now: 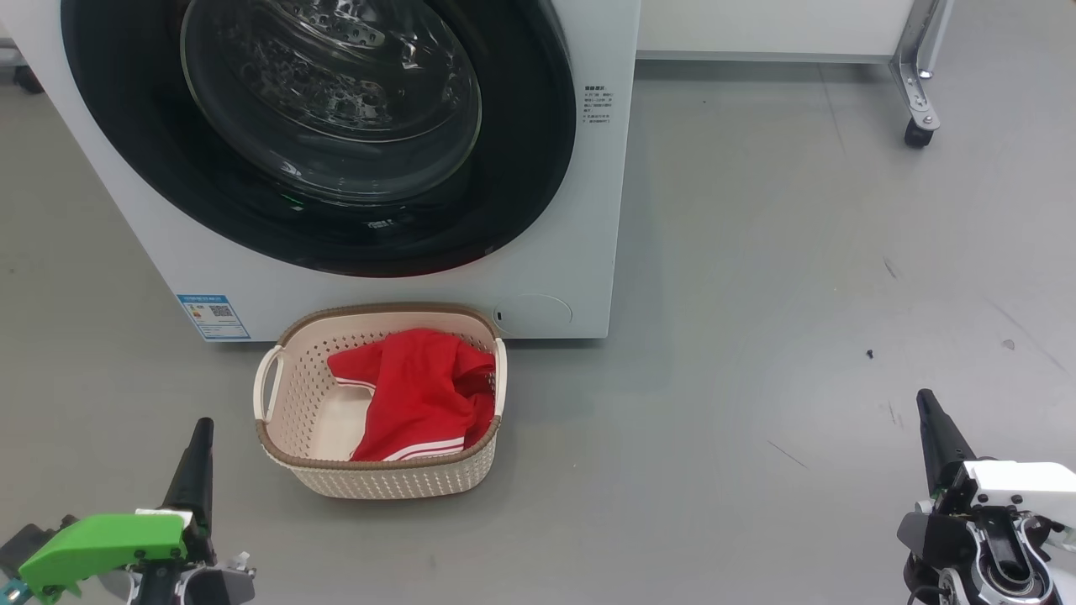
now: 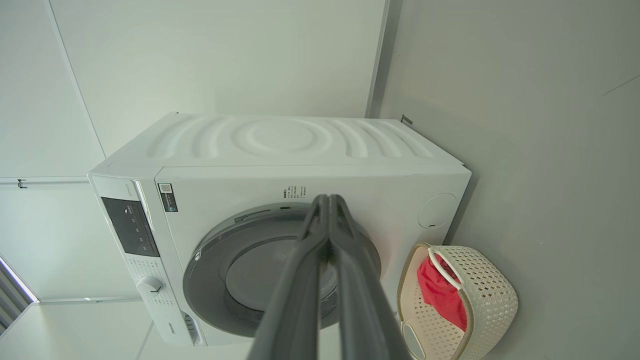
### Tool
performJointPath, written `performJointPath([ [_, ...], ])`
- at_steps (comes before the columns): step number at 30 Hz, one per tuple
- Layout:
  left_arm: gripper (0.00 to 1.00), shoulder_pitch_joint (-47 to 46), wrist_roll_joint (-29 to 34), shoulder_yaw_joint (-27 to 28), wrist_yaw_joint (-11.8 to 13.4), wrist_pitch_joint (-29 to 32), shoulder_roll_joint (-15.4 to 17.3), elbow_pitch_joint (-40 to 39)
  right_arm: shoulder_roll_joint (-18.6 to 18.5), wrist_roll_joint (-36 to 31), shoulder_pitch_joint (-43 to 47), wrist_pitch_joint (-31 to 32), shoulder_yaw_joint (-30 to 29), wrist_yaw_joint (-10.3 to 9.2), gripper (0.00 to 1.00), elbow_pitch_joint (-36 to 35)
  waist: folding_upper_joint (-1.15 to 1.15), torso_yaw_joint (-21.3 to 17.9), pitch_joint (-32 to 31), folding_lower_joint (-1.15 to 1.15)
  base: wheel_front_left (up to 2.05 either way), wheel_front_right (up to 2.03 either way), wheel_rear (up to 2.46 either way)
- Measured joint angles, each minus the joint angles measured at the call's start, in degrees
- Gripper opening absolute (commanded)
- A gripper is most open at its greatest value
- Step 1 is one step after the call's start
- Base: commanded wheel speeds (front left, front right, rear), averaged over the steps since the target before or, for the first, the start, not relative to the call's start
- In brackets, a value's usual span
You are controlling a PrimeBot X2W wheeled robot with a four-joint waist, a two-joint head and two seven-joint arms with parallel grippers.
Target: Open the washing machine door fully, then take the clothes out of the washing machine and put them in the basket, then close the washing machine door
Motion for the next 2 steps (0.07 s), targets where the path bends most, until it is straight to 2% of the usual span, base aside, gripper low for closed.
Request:
performJointPath([
  [2, 0.0, 0.0, 0.0, 0.02, 0.0, 0.0, 0.0, 0.0, 0.0, 0.0, 0.0, 0.0, 0.0, 0.0, 0.0, 0.0, 0.0, 0.0, 0.0, 0.0, 0.0, 0.0, 0.0],
])
